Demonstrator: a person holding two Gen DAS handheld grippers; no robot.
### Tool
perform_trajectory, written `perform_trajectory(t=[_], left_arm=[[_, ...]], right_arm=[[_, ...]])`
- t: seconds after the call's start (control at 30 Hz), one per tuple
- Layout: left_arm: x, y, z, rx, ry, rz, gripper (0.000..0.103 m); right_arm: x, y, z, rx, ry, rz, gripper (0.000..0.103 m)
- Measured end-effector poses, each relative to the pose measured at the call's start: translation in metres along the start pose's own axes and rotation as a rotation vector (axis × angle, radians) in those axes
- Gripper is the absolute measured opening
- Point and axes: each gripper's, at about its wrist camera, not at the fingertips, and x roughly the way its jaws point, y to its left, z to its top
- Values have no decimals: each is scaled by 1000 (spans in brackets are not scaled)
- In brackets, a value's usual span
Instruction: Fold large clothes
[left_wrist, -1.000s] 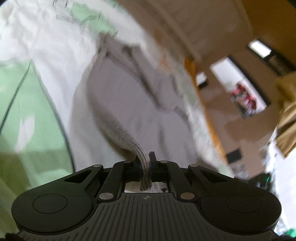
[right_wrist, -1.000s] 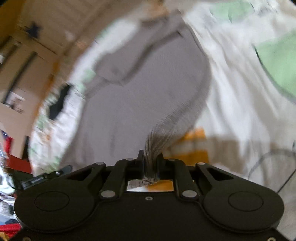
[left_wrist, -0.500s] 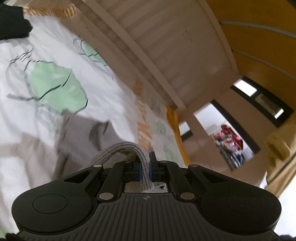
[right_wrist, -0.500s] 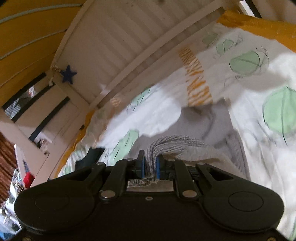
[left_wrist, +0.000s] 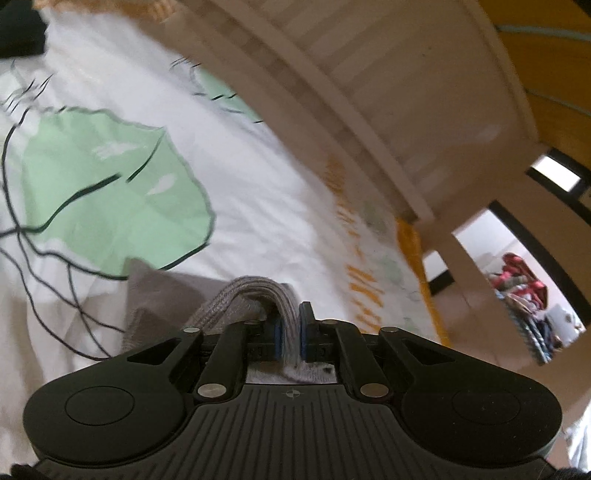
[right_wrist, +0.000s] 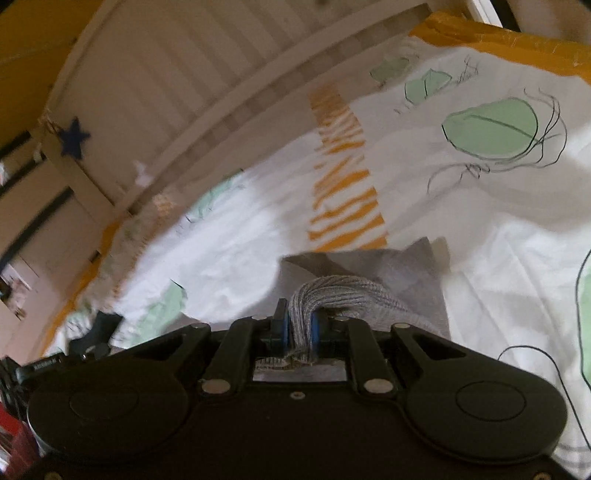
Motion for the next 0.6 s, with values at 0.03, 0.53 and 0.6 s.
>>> perform_trajectory(t=[0.03, 0.53, 0.6], left_arm=[[1, 4, 1, -6, -4, 8, 31], [5, -95, -31, 527, 71, 138, 89], [16, -97, -46, 586, 108, 165, 89]], right_arm=[[5, -2, -3, -18, 2, 0, 26], [-10, 60, -14, -393, -65, 4, 77], [0, 75, -27, -495, -15, -15, 77]])
